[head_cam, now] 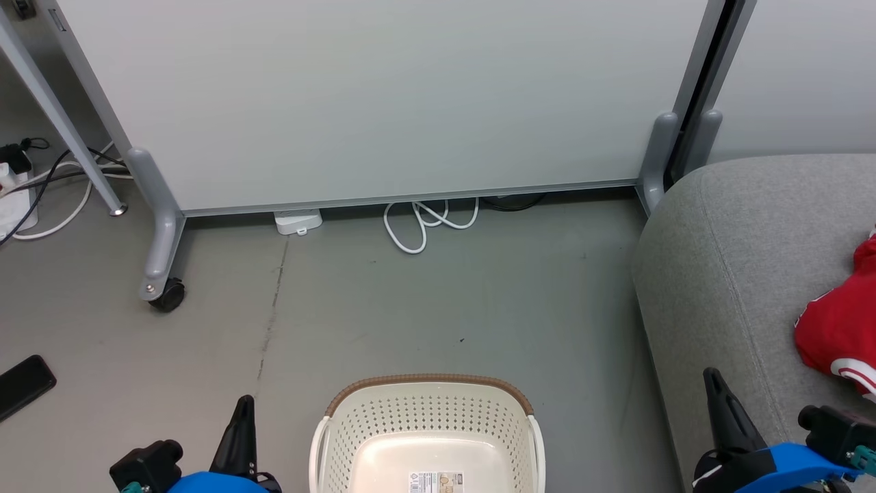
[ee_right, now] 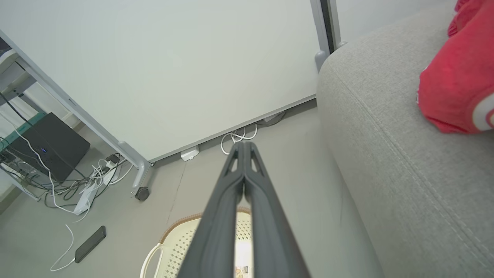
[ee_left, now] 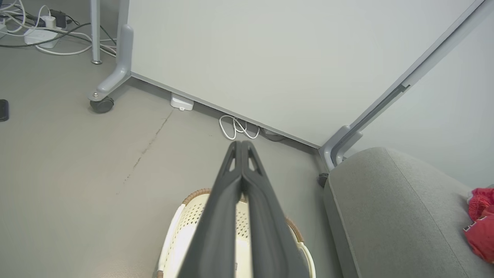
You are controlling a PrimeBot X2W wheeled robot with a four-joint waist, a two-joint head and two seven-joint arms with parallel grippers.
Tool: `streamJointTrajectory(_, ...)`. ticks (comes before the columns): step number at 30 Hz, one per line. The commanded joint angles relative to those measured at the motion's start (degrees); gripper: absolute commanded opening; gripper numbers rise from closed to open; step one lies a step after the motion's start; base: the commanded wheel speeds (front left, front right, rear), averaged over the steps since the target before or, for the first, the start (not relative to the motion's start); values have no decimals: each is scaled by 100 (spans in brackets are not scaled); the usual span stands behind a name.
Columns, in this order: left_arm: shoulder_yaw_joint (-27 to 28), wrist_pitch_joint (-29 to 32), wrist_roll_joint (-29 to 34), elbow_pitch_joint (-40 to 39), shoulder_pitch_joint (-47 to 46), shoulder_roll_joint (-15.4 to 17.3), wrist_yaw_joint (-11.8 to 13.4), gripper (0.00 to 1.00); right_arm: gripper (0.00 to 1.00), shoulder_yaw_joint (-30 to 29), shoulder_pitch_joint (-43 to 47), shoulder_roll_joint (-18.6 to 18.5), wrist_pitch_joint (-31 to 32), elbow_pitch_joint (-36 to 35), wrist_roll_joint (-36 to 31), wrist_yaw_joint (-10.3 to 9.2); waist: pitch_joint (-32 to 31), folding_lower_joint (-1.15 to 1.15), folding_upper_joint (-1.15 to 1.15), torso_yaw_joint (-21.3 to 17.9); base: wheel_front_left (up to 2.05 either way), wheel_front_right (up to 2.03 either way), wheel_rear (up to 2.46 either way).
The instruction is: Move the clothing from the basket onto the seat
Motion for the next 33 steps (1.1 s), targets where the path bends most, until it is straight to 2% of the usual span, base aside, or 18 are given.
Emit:
streamJointTrajectory(1, 88, 59, -256, -135, -183, 4, -3, 0, 0, -22, -169, -17, 39, -92, 313, 0, -1, -1, 0, -7, 0, 0, 0)
streamJointTrajectory(33, 607, 720, -2549, -509, -392, -136, -8, 0, 0, -90, -410, -30, 465, -85, 2952, 1, -10, -1, 0, -124, 0, 0, 0)
